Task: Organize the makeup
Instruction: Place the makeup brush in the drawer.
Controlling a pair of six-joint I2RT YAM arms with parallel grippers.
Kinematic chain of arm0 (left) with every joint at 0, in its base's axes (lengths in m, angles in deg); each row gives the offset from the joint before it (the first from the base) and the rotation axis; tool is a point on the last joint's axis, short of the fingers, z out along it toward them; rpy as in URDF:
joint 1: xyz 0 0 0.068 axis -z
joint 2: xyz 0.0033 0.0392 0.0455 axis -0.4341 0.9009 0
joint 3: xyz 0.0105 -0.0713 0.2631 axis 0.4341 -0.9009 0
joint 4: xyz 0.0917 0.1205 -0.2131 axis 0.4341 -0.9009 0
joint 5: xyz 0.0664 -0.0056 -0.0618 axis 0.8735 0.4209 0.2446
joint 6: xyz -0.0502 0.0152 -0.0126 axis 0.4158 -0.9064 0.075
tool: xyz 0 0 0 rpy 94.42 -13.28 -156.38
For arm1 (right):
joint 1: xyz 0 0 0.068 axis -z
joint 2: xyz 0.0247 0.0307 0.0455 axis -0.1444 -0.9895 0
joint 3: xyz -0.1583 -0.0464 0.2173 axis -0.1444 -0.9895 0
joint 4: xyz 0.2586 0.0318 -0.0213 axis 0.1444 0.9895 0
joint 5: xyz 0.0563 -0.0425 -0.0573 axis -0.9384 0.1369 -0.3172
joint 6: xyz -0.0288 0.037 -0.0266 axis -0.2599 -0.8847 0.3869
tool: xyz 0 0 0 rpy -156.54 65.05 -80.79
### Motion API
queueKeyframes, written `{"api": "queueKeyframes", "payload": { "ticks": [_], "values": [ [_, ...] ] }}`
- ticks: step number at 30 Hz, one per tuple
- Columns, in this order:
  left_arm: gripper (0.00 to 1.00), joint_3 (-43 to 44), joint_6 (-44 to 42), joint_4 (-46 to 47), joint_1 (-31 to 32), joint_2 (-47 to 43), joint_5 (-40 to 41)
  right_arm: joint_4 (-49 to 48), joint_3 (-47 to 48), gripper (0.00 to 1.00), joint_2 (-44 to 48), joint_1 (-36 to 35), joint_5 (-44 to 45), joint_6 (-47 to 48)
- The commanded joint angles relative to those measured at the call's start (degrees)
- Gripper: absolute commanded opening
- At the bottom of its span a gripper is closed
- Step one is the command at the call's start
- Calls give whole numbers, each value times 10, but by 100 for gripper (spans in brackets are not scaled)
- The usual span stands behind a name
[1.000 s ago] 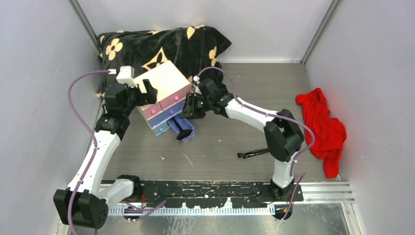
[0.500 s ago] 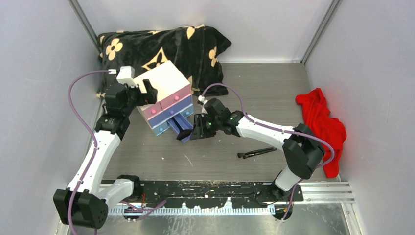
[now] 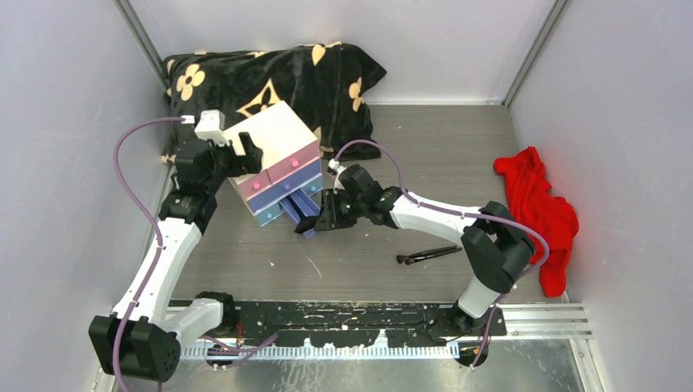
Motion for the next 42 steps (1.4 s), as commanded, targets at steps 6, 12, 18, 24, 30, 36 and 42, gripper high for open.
{"api": "queueKeyframes", "payload": {
  "ticks": [6, 12, 18, 24, 30, 36, 42],
  "values": [
    [100, -3, 1, -44, 1, 2, 3, -70, 27, 40, -26, -4, -17, -17],
    [100, -7, 1, -43, 2, 0, 4, -86, 37, 39, -27, -4, -18, -19],
    [100, -7, 2, -40, 3, 4, 3, -90, 39, 39, -34, -6, -19, -23],
    [100, -7, 1, -41, 4, 4, 3, -98, 43, 28, -51, -5, -28, -28],
    [100, -7, 1, -41, 4, 4, 4, -110, 42, 12, -54, -5, -22, -33],
    [100, -8, 1, -41, 5, 5, 3, -121, 48, 7, -63, -5, -5, -40],
    [100, -8, 1, -41, 5, 5, 2, -132, 63, 6, -90, -5, -2, -48]
  ]
}}
